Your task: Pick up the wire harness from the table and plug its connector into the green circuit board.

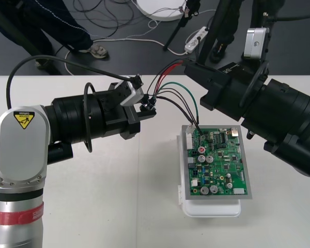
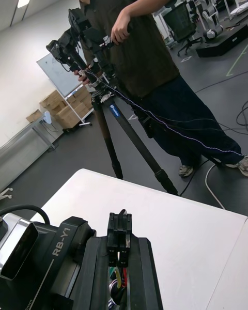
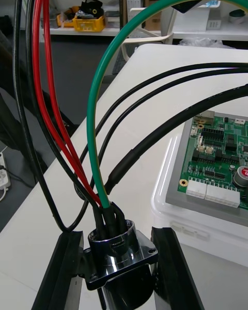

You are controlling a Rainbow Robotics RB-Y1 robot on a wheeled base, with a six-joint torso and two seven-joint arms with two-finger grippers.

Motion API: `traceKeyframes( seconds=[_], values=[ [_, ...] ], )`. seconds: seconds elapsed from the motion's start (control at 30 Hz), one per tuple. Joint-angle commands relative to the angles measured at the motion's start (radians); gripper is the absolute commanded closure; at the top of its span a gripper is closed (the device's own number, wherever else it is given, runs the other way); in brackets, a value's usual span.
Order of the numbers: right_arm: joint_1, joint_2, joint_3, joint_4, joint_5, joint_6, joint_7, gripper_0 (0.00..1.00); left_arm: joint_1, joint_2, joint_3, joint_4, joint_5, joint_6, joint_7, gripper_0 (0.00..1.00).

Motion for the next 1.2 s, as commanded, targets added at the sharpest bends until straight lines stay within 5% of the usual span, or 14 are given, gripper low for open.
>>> traceKeyframes(
  seconds=[0.03, 0.8, 1.2],
  values=[
    [-0.032, 0.007, 0.01, -0.013, 0.015, 0.0, -0.029, 1.0, 0.015, -0.026, -0.018, -0.039, 0.021, 0.055, 0.039, 0.05],
    [-0.029, -0.004, -0.001, -0.013, 0.069, -0.025, -0.032, 1.0, 0.018, -0.012, -0.009, -0.039, 0.044, 0.058, 0.019, 0.0],
    [0.139, -0.033, -0.231, -0.008, 0.074, -0.293, -0.032, 1.0, 0.016, 0.136, -0.03, -0.039, 0.217, 0.058, 0.074, 0.0]
  ],
)
